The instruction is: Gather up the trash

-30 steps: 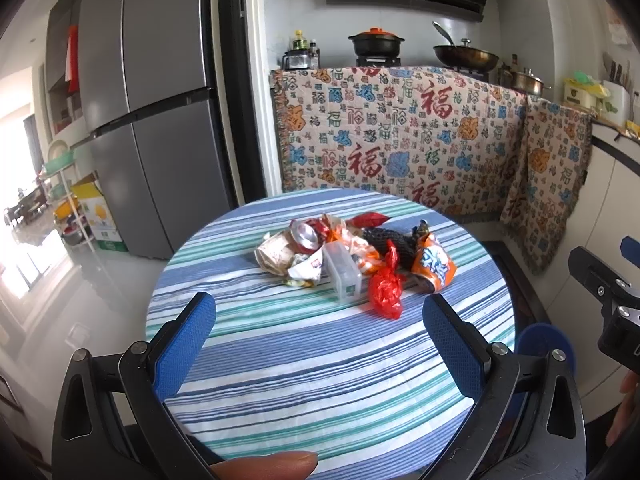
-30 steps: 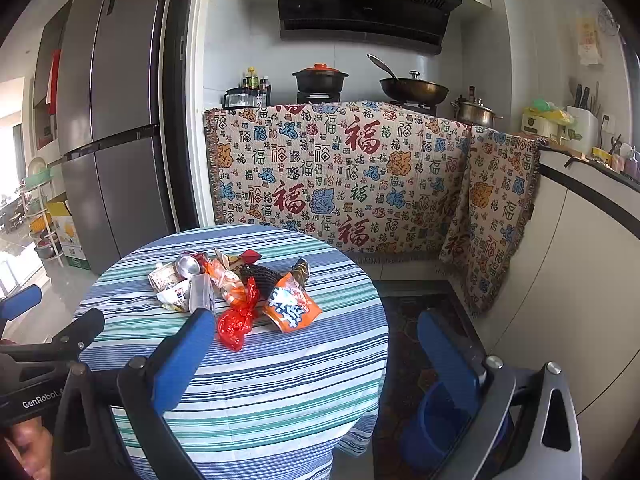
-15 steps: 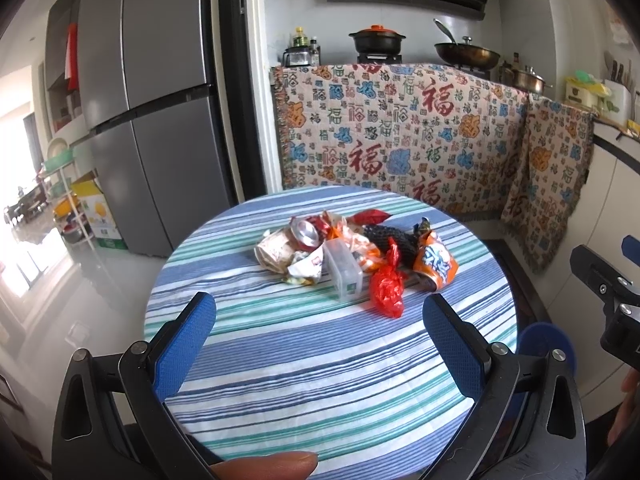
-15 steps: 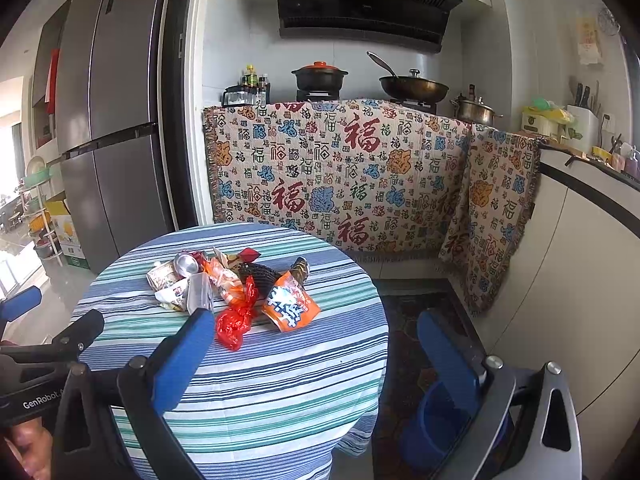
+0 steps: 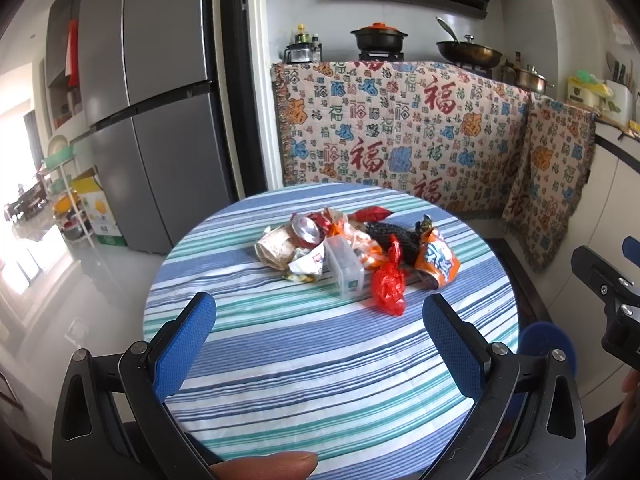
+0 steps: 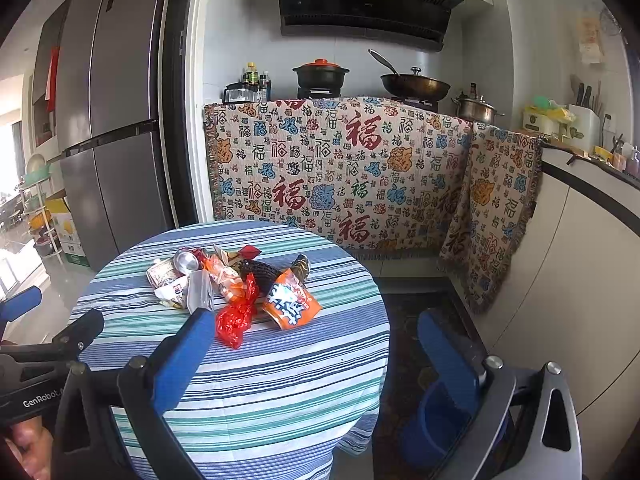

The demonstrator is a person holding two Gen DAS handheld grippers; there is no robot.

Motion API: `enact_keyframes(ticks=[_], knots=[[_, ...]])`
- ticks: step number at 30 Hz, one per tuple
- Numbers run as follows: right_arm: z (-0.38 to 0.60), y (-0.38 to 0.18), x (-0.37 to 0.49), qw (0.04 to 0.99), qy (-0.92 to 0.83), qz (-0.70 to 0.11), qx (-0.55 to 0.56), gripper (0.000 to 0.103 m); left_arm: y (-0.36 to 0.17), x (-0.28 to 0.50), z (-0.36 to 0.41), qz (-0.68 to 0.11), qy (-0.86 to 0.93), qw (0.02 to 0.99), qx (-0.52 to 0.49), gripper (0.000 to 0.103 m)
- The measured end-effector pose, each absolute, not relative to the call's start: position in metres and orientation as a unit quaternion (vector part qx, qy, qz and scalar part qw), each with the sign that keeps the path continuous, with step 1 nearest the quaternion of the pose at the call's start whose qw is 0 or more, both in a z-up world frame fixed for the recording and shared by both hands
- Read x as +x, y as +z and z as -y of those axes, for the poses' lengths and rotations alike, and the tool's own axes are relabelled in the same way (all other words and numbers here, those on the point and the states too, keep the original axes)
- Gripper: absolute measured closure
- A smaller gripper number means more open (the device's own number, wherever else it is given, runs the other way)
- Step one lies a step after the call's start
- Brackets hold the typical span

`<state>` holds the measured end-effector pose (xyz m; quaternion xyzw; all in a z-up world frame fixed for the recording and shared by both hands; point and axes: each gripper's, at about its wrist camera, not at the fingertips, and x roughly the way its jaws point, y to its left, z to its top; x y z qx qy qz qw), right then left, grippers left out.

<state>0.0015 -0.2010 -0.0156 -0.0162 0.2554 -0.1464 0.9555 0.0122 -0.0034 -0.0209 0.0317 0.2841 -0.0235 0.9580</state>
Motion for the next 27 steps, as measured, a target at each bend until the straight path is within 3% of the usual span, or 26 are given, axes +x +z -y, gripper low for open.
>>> enact_keyframes(ticks=[27], knots=[[0.203, -0.024, 0.018, 0.948, -0.144, -0.282, -0.025, 0.000, -0.037, 0.023, 0.004, -0.308, -0.020, 0.951, 0.025, 0.000]])
